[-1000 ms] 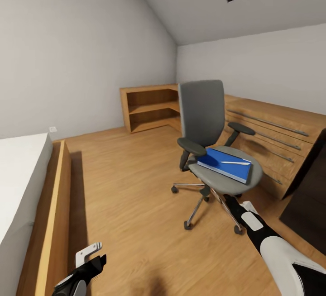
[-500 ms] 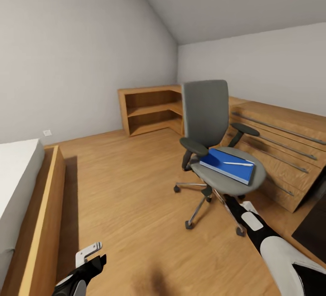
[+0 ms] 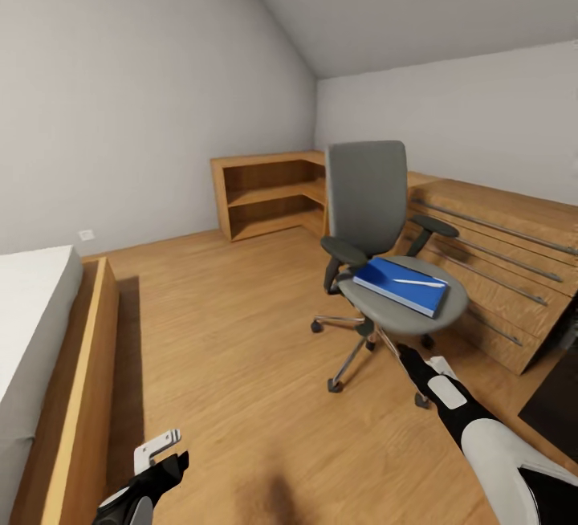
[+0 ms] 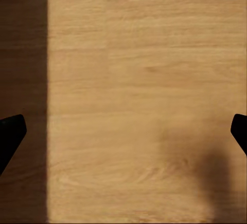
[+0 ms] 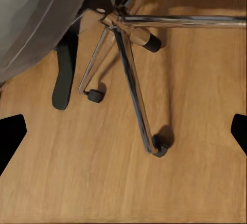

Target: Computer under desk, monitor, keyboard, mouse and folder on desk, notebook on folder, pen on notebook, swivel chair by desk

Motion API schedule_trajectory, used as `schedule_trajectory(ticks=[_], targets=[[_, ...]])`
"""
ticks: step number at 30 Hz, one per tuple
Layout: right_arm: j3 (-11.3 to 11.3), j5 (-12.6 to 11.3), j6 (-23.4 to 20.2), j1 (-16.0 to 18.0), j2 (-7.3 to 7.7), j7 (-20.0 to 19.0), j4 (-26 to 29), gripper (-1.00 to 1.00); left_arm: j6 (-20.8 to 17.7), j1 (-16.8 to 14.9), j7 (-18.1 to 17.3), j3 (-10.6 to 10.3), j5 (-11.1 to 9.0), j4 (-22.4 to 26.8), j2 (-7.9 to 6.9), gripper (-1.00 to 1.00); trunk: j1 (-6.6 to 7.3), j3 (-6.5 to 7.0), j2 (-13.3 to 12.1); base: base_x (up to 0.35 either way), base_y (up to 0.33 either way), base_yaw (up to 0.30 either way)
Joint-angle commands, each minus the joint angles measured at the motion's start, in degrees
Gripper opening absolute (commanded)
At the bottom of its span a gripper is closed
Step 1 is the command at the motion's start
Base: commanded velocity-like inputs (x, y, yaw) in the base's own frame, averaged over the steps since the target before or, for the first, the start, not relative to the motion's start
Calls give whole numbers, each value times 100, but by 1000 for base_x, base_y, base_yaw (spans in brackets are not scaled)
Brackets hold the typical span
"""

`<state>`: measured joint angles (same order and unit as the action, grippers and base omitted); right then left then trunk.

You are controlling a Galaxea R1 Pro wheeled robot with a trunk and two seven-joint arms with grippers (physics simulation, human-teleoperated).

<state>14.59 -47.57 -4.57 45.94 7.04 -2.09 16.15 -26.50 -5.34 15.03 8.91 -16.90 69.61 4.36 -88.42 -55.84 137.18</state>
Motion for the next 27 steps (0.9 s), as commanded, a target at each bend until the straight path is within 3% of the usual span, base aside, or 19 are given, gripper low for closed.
schedule_trajectory(ticks=[1,17,19,20,23,27], targets=[[32,-24,-28,3,-2,-24,2,100,-22,-2,35,5,-60,9,0,100,5,-5,3,-330,0,0],[27,48,8,3,-11,-20,-25,100,-22,-2,35,-5,-60,-3,10,100,5,-5,3,-337,-7,0],[27,209,113,3,-29,-20,-38,100,-17,-2,37,-24,-58,-6,13,100,5,-5,3,-334,-79,0],[34,701,517,1,-177,-18,-63,100,4,-2,46,-73,-49,-8,18,100,5,-5,3,-161,-60,0],[39,1088,871,-4,-289,-14,-133,100,13,-2,49,-95,-45,-8,20,100,5,-5,3,-105,-39,0],[43,1870,1832,-16,-456,-5,-499,100,24,-2,31,-123,-46,-19,21,100,5,-5,3,-38,-14,0]])
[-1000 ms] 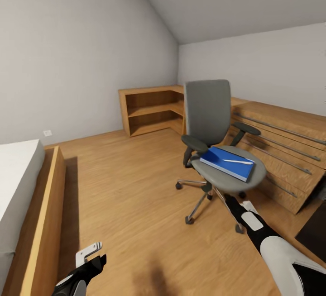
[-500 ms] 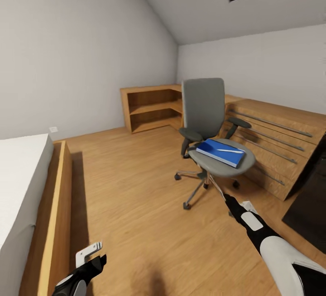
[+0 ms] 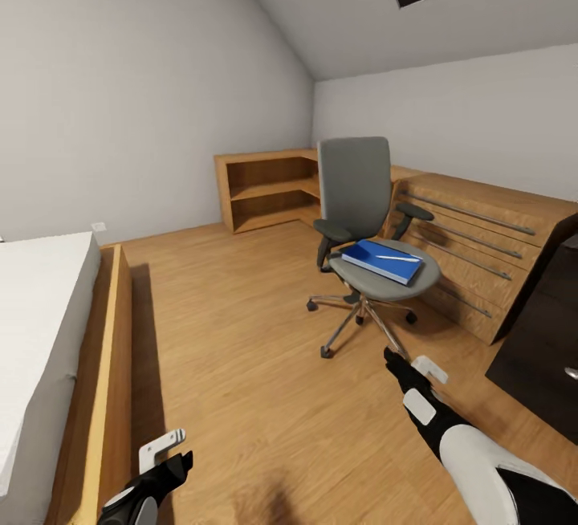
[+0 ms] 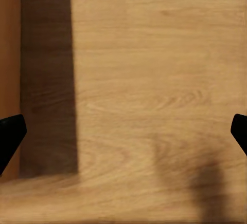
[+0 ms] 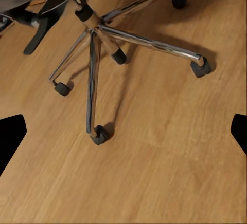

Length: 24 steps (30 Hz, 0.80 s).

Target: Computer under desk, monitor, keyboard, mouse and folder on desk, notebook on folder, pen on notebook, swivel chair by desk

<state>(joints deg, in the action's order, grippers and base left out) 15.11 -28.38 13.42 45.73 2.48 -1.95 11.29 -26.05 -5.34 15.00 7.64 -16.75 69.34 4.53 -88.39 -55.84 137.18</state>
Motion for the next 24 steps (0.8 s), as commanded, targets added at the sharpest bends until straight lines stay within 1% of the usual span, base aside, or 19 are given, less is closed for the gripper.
schedule_trajectory(ticks=[1,4,6,7,8,12,13,15,17,19,21,23,24], targets=[[-10,65,221,3,-23,-20,-103,100,-19,-2,35,-8,-61,-4,2,100,2,-5,3,-17,-6,0],[-9,361,756,1,-84,-14,-404,100,-3,-2,37,-80,-55,-76,-2,100,67,49,-118,-11,-4,0],[-9,508,1072,0,-110,-12,-610,100,5,-2,37,-158,-48,-129,-3,100,111,85,-198,-6,-2,0],[-9,614,1339,-4,-125,-12,-802,100,11,-2,41,-249,-44,-168,-4,100,133,103,-238,-4,-1,0],[-9,740,1711,-38,-139,-19,-1044,100,17,-2,44,-394,-38,-213,-7,100,155,120,-278,-1,-1,0],[-8,880,1982,-263,-146,-23,-1160,100,19,-2,51,-495,-33,-235,-6,100,243,192,-439,0,0,0],[-10,974,2103,-411,-145,-24,-1177,100,20,-2,53,-529,-32,-239,-2,100,265,210,-479,0,0,0],[-11,1093,2242,-564,-144,-24,-1188,100,20,-2,54,-560,-34,-241,0,100,309,246,-559,0,0,0],[-10,1360,2489,-822,-143,-19,-1207,100,20,-2,57,-596,-40,-255,2,100,353,282,-639,0,0,0],[-9,1522,2615,-990,-141,-7,-1220,100,25,-2,61,-617,-41,-383,7,100,397,318,-719,0,0,0],[-9,1562,2649,-1068,-139,-4,-1225,100,48,-2,62,-634,-40,-477,9,100,441,354,-800,0,0,0],[-9,1602,2679,-1184,-138,-9,-1229,100,161,-2,62,-666,-44,-619,17,100,485,390,-880,0,0,0],[-9,1620,2693,-1246,-140,-12,-1231,100,286,-2,71,-712,-45,-733,22,100,507,408,-920,0,0,0]])
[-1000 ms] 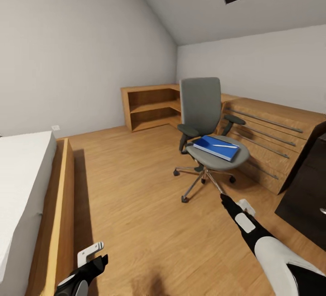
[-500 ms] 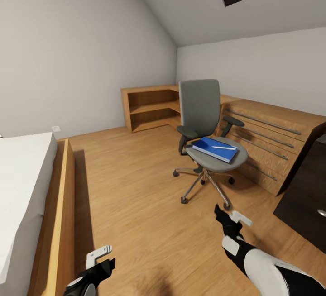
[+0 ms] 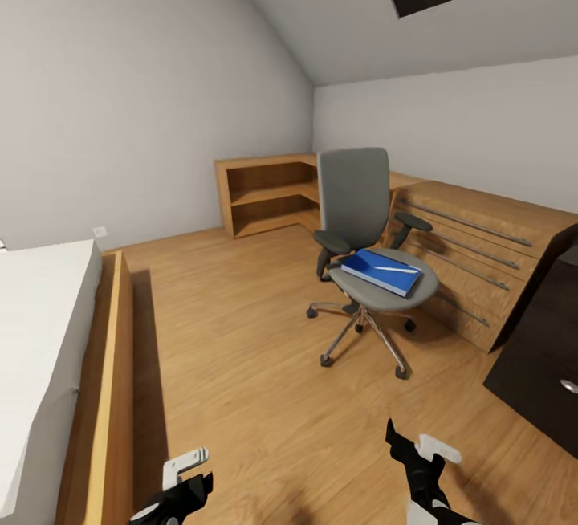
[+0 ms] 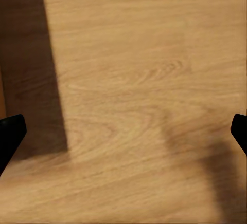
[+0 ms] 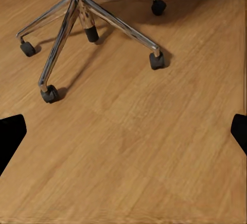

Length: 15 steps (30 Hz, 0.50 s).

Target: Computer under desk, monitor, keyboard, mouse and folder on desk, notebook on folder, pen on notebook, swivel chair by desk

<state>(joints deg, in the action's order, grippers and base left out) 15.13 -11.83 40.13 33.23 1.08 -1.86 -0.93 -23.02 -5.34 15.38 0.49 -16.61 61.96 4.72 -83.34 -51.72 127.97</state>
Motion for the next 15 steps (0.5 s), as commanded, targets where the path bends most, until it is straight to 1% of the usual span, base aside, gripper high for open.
schedule_trajectory(ticks=[1,2,3,6,7,11,13,14,15], targets=[[-10,-28,27,-22,0,-21,-10,100,54,-2,39,-35,-59,-63,5,100,24,13,-39,0,0,0],[-10,-23,31,-42,-2,-22,-11,100,131,-2,43,-84,-58,-134,6,100,46,31,-79,0,0,0],[-10,-19,39,-71,-5,-19,-13,100,294,-2,50,-207,-56,-283,8,100,68,49,-119,0,0,0],[-10,-17,47,-97,-11,-15,-17,100,525,-2,60,-396,-54,-506,5,100,133,103,-240,0,0,0],[-10,-14,53,-117,-34,-16,-20,100,761,-2,68,-568,-56,-877,0,100,155,121,-280,0,0,0],[-10,-19,61,-147,-56,-10,-21,100,853,-2,65,-638,-54,-1260,-4,100,243,193,-440,0,0,0],[-10,-20,66,-168,-59,-9,-21,100,865,-2,61,-648,-54,-1351,-5,100,287,229,-520,0,0,0],[-10,-20,72,-202,-61,-1,-22,100,886,-2,50,-661,-53,-1518,-20,100,309,248,-560,0,0,-23],[-10,-21,72,-208,-57,0,-22,100,889,-2,48,-662,-53,-1541,-25,100,331,268,-601,0,0,-72]])
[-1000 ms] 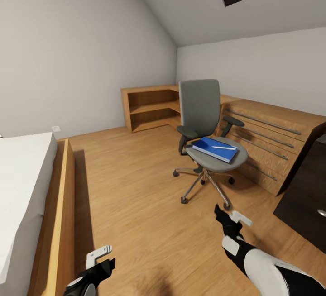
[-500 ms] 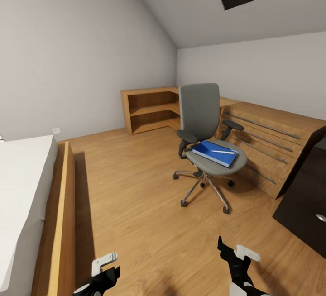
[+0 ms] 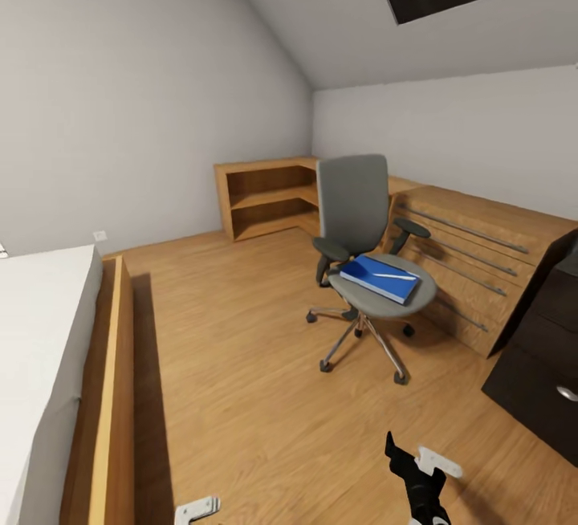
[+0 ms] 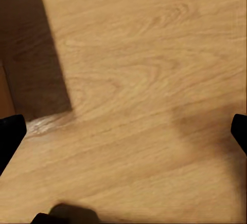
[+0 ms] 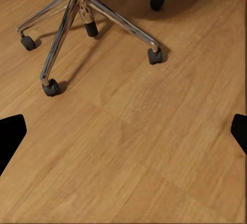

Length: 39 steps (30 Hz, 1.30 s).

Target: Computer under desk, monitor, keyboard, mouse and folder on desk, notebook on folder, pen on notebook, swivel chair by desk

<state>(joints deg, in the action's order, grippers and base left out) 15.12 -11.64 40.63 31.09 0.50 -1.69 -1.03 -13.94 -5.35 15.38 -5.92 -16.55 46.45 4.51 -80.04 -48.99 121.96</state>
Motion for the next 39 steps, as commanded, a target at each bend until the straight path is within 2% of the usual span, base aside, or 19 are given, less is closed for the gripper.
schedule_trajectory(ticks=[1,6,8,10,13,15,20,21,22,25,28,29,33,39], targets=[[-9,-38,23,1,9,-17,-11,100,-16,-1,49,-19,-59,-8,-7,100,24,17,-39,0,0,-112],[-9,-39,26,-23,35,-16,-8,100,-4,-1,52,-18,-61,-161,-15,100,133,133,-240,0,0,-151],[-9,-40,29,-69,41,-16,-5,100,14,-1,51,-18,-56,-373,-17,100,177,181,-320,0,0,-176],[-6,-40,31,-138,48,-16,-4,100,186,-1,41,-21,-51,-740,-19,100,221,230,-400,0,0,-189],[-7,-40,32,-179,67,-16,-3,100,486,-1,30,-20,-52,-1029,-27,100,287,303,-520,0,0,-195],[-9,-30,51,-473,104,-24,-3,100,1444,-1,23,-15,-64,-1768,-109,100,331,352,-601,0,0,-200],[-9,-21,446,-749,107,-33,-4,100,1803,-1,19,-16,-58,-2414,-172,100,441,474,-801,0,0,-201],[-9,-12,597,-886,107,-39,-3,100,2043,-1,19,-19,-55,-2631,-184,100,463,498,-841,0,0,-201],[-13,102,790,-1122,108,-47,-3,100,2737,-1,18,-23,-52,-3060,-185,100,485,522,-881,-9,0,-199],[-14,270,843,-1198,97,-49,-8,100,3018,-1,18,-23,-51,-3258,-170,100,551,596,-1002,-95,0,-197],[-16,400,852,-1224,76,-50,-14,100,3113,-1,18,-23,-52,-3330,-157,100,617,669,-1122,-229,0,-193],[-17,528,844,-1242,27,-51,-23,100,3180,-2,18,-21,-57,-3381,-154,100,638,694,-1162,-311,0,-190],[-16,572,781,-1250,-50,-50,-21,100,3206,-2,18,-22,-59,-3398,-156,100,726,792,-1323,-323,0,-189],[-16,589,709,-1253,-74,-51,-20,100,3208,-1,18,-22,-64,-3405,-148,100,858,940,-1563,-278,0,-188]])
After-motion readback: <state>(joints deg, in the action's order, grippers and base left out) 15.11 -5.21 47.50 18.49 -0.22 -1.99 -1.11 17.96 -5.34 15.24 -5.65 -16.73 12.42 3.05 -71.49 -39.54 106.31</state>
